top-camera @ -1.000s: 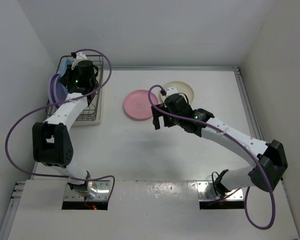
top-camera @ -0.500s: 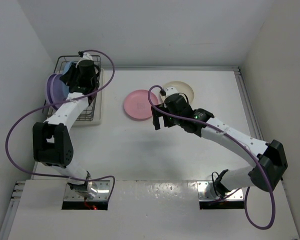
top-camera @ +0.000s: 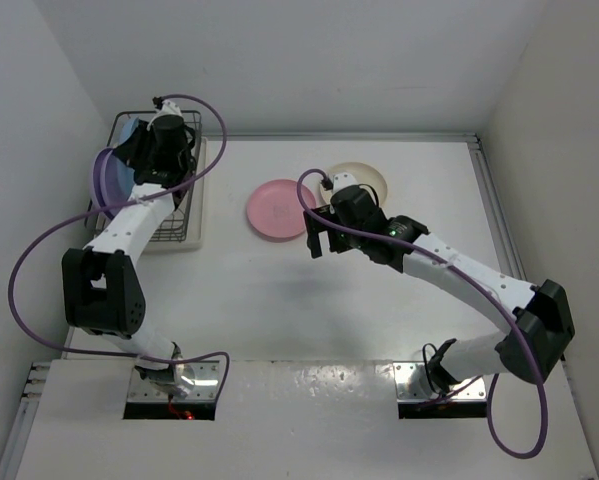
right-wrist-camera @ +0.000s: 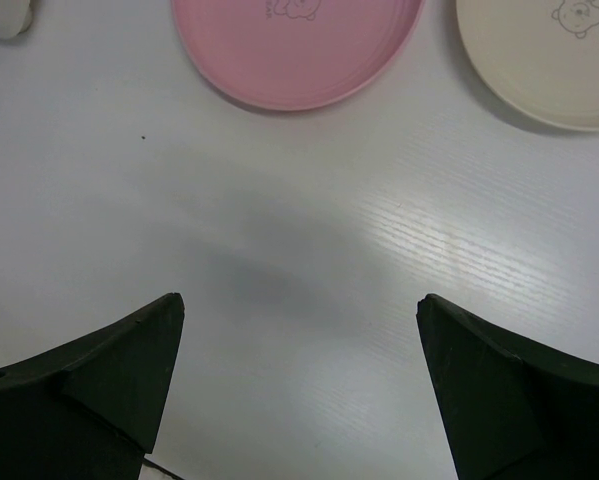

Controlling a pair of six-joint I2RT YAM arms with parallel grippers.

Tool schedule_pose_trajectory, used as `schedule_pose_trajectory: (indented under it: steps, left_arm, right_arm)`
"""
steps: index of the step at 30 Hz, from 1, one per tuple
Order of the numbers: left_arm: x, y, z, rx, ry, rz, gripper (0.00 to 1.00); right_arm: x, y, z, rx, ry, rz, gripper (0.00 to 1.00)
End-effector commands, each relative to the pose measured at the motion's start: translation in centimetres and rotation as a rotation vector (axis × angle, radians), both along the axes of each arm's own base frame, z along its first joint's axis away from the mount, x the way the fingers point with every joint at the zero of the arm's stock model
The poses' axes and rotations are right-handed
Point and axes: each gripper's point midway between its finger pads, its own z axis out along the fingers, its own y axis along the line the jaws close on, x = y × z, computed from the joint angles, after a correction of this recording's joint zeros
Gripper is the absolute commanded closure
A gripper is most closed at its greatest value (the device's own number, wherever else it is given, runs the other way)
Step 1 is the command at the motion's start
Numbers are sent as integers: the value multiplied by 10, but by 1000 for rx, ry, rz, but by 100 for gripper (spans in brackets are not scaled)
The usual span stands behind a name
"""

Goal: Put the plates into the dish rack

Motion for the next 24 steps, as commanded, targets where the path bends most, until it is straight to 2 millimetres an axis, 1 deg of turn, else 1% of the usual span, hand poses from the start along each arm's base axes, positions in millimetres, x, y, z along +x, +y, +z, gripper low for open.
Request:
schedule_pose_trajectory:
  steps: [1, 3, 4, 7, 8, 10, 11, 12, 14, 16, 17, 19, 20, 23, 24]
  left_arm:
    - [-16, 10, 27, 18, -86, 48, 100]
    - [-15, 10, 30, 21, -101, 47, 100]
    - [-19, 14, 33, 20, -110, 57, 100]
    - [-19, 14, 33, 20, -110, 57, 100]
    - [-19, 14, 30, 28, -89, 56, 100]
    - [-19, 14, 32, 32, -97, 55, 100]
    - [-16, 13, 32, 30, -97, 36, 100]
    - [-16, 15, 24, 6, -87, 34, 100]
    - [-10, 14, 17, -28, -83, -3, 100]
    - [-11, 18, 7, -35, -75, 2, 100]
    - [-14, 23, -5, -34, -55, 13, 100]
    - [-15, 26, -13, -30, -42, 12, 100]
    - [-15, 26, -23, -29, -23, 12, 100]
    - [-19, 32, -24, 1, -21, 37, 100]
    - [-20, 32, -28, 2, -12, 38, 100]
  right_arm:
    - [5, 2, 18, 38, -42, 0, 0]
    - [5, 0, 18, 38, -44, -2, 0]
    - [5, 0, 19, 39, -45, -5, 0]
    - [5, -1, 18, 41, -44, -5, 0]
    - [5, -1, 18, 43, -46, -7, 0]
    - [4, -1, 19, 44, -45, -6, 0]
    - [4, -3, 17, 39, -43, -8, 0]
    - [5, -3, 18, 44, -46, -12, 0]
    - [4, -4, 18, 44, -48, -12, 0]
    - [3, -5, 17, 41, -48, -12, 0]
    - [3, -7, 18, 40, -49, -18, 0]
    - [2, -7, 18, 42, -50, -19, 0]
    - [3, -10, 18, 39, -52, -25, 0]
    - [1, -11, 16, 40, -48, -24, 0]
    - [1, -11, 16, 41, -49, -24, 0]
